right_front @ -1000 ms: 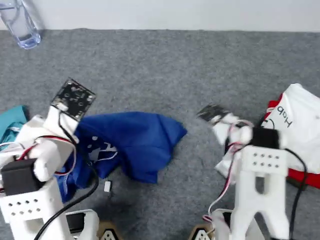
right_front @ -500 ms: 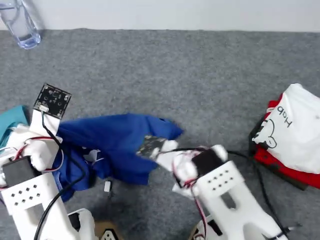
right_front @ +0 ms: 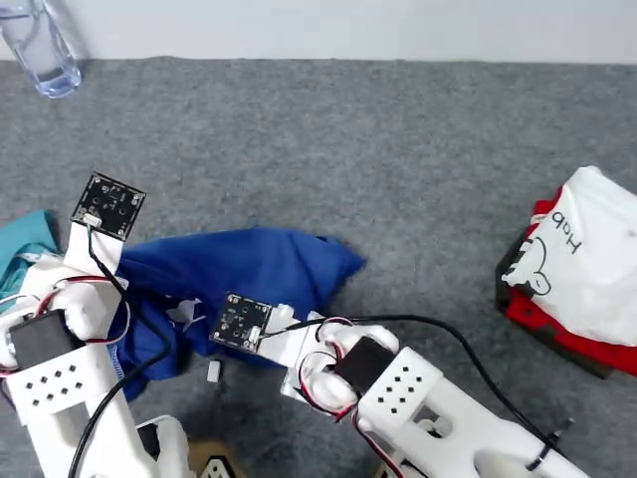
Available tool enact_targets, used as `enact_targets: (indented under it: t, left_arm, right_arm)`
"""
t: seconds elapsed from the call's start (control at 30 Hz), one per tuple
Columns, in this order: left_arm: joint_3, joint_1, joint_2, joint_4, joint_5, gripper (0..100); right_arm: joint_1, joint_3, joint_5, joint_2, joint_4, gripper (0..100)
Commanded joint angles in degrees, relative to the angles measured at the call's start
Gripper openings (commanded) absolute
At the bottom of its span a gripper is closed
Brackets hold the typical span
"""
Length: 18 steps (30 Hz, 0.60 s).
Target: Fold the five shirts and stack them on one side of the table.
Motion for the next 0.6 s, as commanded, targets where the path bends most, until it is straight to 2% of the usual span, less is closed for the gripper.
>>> enact_targets:
  t: [0.0,0.37,0.57]
  left_arm:
    - [-0.2,-0.3,-1.1,-0.8,-0.1,1]
    - [-0.2,-0.3,-1.1,-0.8,-0.1,1]
    - [-0.2,-0.3,-1.1,-0.8,-0.1,1]
  right_arm:
    - [-2.6,-0.4,-0.3,0.0,-2.1,21.4]
    - [-3.8,-12.4,-0.5,25.5,-3.5,24.4]
    - [-4.3,-14.6,-0.4,32.2,-5.9,24.4]
